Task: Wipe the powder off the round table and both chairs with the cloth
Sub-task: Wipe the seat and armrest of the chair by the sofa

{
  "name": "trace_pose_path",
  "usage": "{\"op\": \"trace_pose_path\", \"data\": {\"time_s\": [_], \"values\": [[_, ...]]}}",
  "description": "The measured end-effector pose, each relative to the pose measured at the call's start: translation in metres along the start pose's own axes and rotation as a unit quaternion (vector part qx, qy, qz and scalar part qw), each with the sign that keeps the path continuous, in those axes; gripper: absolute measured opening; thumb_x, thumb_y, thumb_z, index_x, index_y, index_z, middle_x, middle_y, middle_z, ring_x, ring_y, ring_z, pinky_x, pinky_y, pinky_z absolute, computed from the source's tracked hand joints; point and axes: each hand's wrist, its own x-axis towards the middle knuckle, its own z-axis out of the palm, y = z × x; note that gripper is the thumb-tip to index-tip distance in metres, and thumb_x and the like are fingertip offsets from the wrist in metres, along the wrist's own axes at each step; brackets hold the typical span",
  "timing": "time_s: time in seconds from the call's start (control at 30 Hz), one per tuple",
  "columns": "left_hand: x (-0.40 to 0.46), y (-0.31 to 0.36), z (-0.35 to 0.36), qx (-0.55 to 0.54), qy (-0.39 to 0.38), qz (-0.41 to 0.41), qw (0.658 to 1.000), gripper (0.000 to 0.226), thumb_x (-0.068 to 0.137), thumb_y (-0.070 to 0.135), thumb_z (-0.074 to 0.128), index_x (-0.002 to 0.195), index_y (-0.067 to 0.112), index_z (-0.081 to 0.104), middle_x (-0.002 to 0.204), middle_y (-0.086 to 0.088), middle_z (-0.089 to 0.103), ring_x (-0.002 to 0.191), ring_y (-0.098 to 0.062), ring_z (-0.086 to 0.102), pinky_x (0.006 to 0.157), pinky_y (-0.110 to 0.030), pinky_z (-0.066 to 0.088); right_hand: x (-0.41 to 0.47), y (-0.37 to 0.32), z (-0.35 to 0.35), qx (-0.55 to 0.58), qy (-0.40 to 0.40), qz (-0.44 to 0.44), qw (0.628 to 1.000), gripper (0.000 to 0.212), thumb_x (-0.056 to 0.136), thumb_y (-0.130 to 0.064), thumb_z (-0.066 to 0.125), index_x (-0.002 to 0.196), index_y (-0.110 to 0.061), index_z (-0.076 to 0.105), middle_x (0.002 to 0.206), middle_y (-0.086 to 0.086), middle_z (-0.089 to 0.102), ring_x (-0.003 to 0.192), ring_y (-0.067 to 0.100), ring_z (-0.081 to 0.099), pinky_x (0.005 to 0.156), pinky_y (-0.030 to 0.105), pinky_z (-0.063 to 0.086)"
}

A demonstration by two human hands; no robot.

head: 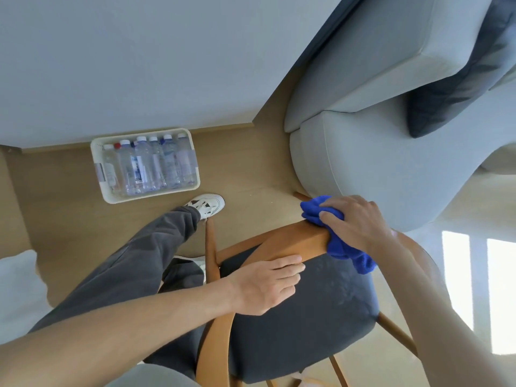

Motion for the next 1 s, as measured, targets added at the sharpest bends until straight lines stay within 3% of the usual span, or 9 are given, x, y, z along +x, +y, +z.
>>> {"op": "trace_pose_path", "data": {"time_s": [0.17, 0.4, 0.6, 0.8, 0.9, 1.0], "values": [[-0.002, 0.000, 0.011, 0.034, -0.006, -0.010, 0.999, 0.031, 0.092, 0.011, 0.040, 0.095, 0.007, 0.071, 0.116, -0.014, 0.066, 0.124, -0.026, 0.049, 0.120, -0.041, 0.010, -0.013, -0.039, 0.017, -0.070, 0.041, -0.091, 0.992, 0.064, 0.077, -0.060, 0.013, 0.096, -0.036, 0.069, 0.109, -0.021, 0.067, 0.114, 0.011, 0.052, 0.093, 0.033, 0.034], [0.002, 0.005, 0.016, 0.045, 0.022, -0.034, 0.998, 0.028, 0.091, 0.013, 0.046, 0.088, 0.002, 0.072, 0.102, -0.015, 0.069, 0.116, -0.027, 0.054, 0.119, -0.042, 0.017, -0.009, -0.036, 0.020, -0.079, 0.091, -0.101, 0.988, 0.055, 0.076, -0.054, 0.016, 0.078, -0.036, 0.068, 0.092, -0.018, 0.068, 0.091, 0.009, 0.054, 0.079, 0.027, 0.033], [0.001, 0.009, 0.014, 0.048, 0.011, -0.053, 0.997, 0.030, 0.093, 0.015, 0.045, 0.088, 0.004, 0.072, 0.105, -0.016, 0.068, 0.118, -0.028, 0.053, 0.119, -0.041, 0.016, -0.004, -0.034, 0.023, -0.072, 0.106, -0.099, 0.987, 0.044, 0.080, -0.047, 0.026, 0.071, -0.033, 0.066, 0.081, -0.014, 0.068, 0.077, 0.012, 0.054, 0.072, 0.030, 0.042], [-0.015, 0.034, 0.020, 0.049, -0.023, -0.086, 0.995, 0.030, 0.093, 0.017, 0.043, 0.092, 0.004, 0.070, 0.110, -0.018, 0.067, 0.123, -0.033, 0.049, 0.119, -0.045, 0.010, 0.009, -0.043, 0.020, -0.131, 0.034, -0.049, 0.990, 0.030, 0.091, -0.036, 0.040, 0.079, -0.030, 0.066, 0.082, -0.009, 0.065, 0.079, 0.017, 0.057, 0.068, 0.031, 0.041], [-0.032, 0.036, 0.023, 0.056, -0.036, -0.061, 0.996, 0.032, 0.095, 0.019, 0.041, 0.096, 0.005, 0.069, 0.113, -0.018, 0.066, 0.125, -0.033, 0.049, 0.118, -0.045, 0.014, 0.012, -0.057, 0.022, -0.185, -0.001, -0.047, 0.982, 0.034, 0.089, -0.039, 0.035, 0.075, -0.024, 0.062, 0.077, -0.008, 0.063, 0.076, 0.019, 0.056, 0.064, 0.031, 0.038], [-0.044, 0.029, 0.023, 0.081, -0.053, -0.025, 0.995, 0.034, 0.095, 0.022, 0.040, 0.098, 0.008, 0.071, 0.114, -0.014, 0.068, 0.123, -0.031, 0.051, 0.118, -0.044, 0.015, 0.003, -0.086, 0.037, -0.258, -0.032, -0.131, 0.957, 0.050, 0.089, -0.049, 0.018, 0.093, -0.031, 0.065, 0.099, -0.014, 0.064, 0.095, 0.014, 0.055, 0.076, 0.031, 0.040]]}}
